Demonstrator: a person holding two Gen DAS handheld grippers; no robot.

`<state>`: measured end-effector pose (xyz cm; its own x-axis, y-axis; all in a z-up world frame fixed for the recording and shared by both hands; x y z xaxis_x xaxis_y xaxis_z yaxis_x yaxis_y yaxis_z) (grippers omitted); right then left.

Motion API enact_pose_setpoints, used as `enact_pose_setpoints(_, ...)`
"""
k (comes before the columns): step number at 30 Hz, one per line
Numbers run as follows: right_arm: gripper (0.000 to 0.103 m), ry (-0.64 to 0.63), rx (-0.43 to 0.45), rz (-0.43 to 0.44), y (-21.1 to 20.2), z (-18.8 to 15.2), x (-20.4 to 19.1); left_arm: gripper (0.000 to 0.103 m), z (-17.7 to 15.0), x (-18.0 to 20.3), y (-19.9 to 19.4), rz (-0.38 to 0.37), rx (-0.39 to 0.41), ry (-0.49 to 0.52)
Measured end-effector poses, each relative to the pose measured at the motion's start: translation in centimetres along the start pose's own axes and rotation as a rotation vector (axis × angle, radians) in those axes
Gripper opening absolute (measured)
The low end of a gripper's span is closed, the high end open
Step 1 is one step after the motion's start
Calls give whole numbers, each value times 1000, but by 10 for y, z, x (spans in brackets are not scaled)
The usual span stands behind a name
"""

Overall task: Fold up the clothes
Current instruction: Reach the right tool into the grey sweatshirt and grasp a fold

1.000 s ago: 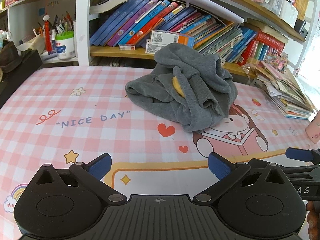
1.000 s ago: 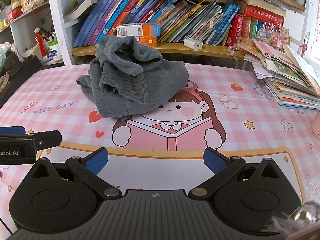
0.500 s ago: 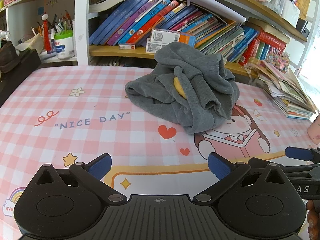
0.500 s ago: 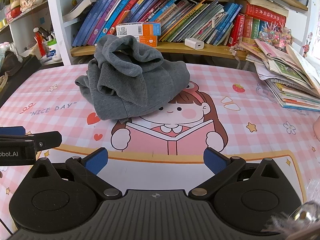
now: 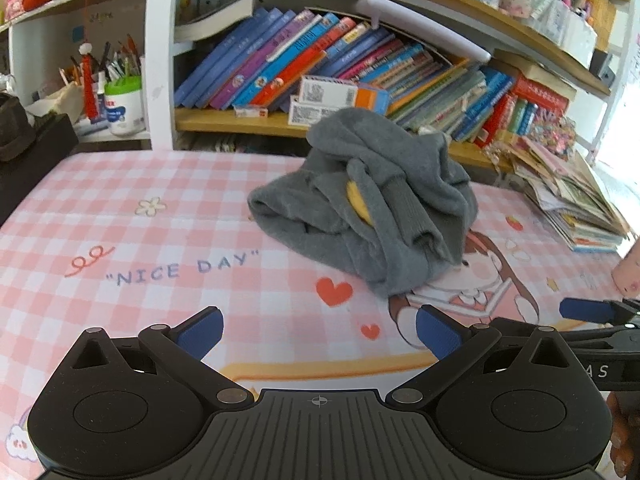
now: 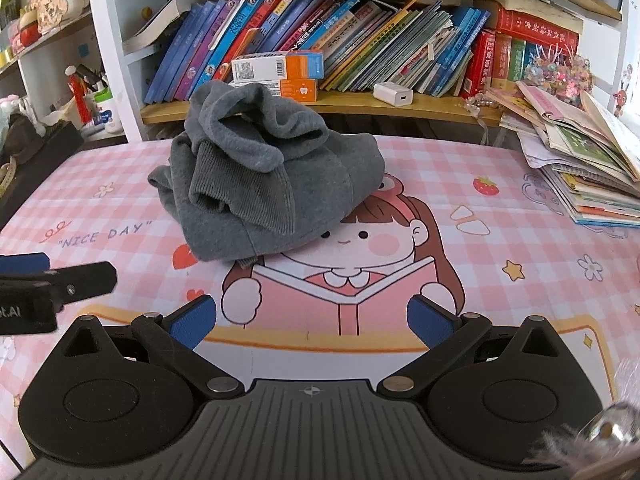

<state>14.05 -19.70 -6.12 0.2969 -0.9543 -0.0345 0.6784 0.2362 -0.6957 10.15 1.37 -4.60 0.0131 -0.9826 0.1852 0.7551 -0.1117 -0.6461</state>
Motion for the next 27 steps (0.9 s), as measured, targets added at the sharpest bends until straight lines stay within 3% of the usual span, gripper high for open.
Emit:
enact_pose_setpoints(7, 103, -28, 37, 23, 16, 37, -3, 103, 17, -20, 7, 30, 38, -76)
enact_pose_setpoints(10, 103, -47, 66, 44, 24, 62, -10, 103, 17, -30, 12, 81, 51, -112)
enact_pose_setpoints(16, 103, -157, 111, 120, 46, 107, -47, 103, 9, -51, 23, 123, 36, -212)
enact_pose_setpoints(25, 102, -269, 75, 138, 94, 114, -68, 103, 0, -53, 34, 82, -2, -244)
enact_pose_setpoints(27, 92, -266, 56, 164, 98, 107, -65, 103, 0, -53, 34, 84, 4, -238)
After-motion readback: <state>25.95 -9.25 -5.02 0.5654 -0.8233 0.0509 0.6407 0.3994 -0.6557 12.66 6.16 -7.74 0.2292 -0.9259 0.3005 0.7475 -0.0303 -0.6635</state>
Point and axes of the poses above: each gripper's, at about its wrist camera, not at the fingertips, and y roughly the way its jaws point, x to its right, z to its top, the point moved 7 cm from there along y, roughly the way its jaws point, and after that the axes turned 3 degrees about -z, right-handed, at the moved point
